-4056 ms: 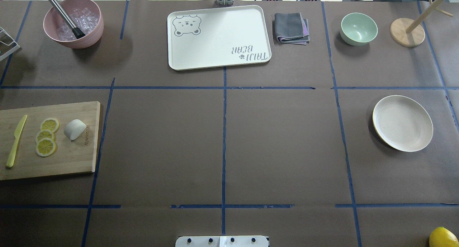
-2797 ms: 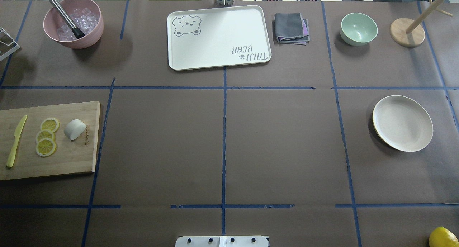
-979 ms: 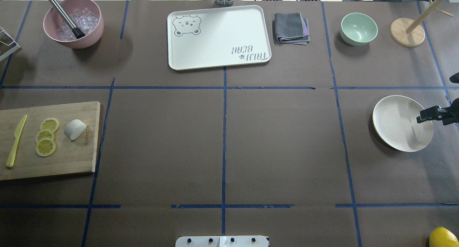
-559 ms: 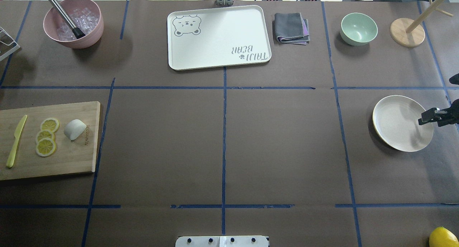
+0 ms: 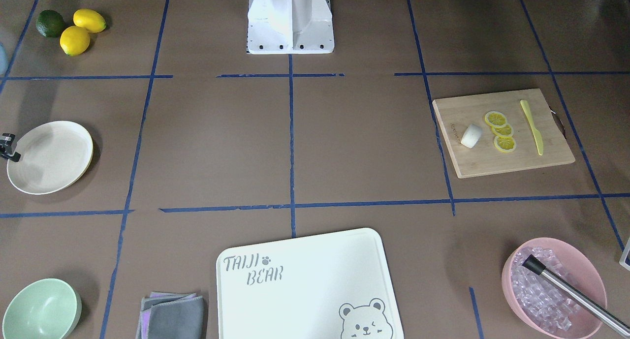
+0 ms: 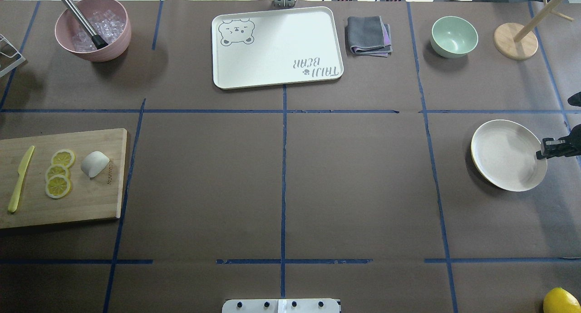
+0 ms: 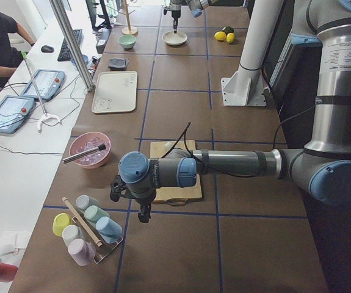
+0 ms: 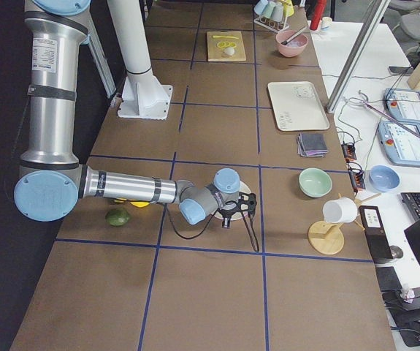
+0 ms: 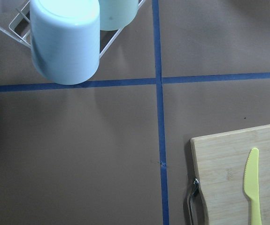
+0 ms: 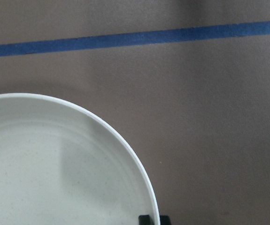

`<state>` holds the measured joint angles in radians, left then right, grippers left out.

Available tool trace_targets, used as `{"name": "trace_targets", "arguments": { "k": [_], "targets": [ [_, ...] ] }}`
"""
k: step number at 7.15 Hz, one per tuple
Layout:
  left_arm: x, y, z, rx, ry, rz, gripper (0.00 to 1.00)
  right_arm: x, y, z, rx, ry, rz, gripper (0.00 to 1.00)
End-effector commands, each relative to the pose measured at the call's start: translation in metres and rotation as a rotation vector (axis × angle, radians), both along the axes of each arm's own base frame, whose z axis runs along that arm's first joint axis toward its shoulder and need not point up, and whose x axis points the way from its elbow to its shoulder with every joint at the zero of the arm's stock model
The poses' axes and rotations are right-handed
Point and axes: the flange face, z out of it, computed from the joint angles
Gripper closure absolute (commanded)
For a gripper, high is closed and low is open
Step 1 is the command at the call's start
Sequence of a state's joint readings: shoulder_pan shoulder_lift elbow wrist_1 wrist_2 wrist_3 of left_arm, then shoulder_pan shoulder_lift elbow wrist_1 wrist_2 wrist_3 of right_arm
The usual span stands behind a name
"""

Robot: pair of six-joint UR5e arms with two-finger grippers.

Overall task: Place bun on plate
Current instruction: 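Move the right gripper to the white plate's rim and grasp it, then slide the white plate with the right gripper toward the table center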

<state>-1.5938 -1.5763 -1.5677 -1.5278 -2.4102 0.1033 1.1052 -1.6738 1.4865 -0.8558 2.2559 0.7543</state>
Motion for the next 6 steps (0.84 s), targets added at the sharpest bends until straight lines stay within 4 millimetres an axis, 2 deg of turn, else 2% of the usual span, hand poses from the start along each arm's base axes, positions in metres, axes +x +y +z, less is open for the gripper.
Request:
{"name": "trace_targets", "arguments": {
  "k": [1,2,3,4,5,6],
  "targets": [
    [0.000,0.000,-0.001,0.002,0.001,0.000,0.00,0.021,-0.005,-0.024,0.017,-0.066,0.024,1.00],
    [0.000,-0.001,-0.002,0.003,0.001,0.000,0.00,0.050,-0.010,-0.049,0.027,-0.150,0.049,1.00],
    [-0.001,0.000,-0.003,0.005,0.001,-0.002,0.00,0.066,-0.016,-0.079,0.040,-0.231,0.046,1.00],
    [0.000,0.001,-0.003,0.005,0.001,0.000,0.00,0.066,-0.026,-0.101,0.067,-0.261,0.037,1.00],
    [-0.001,0.001,-0.003,0.005,0.001,-0.002,0.00,0.058,-0.049,-0.129,0.054,-0.285,0.068,1.00],
    [-0.001,0.001,-0.003,0.006,0.001,-0.002,0.00,0.032,-0.069,-0.164,0.018,-0.317,0.090,1.00]
  ]
}}
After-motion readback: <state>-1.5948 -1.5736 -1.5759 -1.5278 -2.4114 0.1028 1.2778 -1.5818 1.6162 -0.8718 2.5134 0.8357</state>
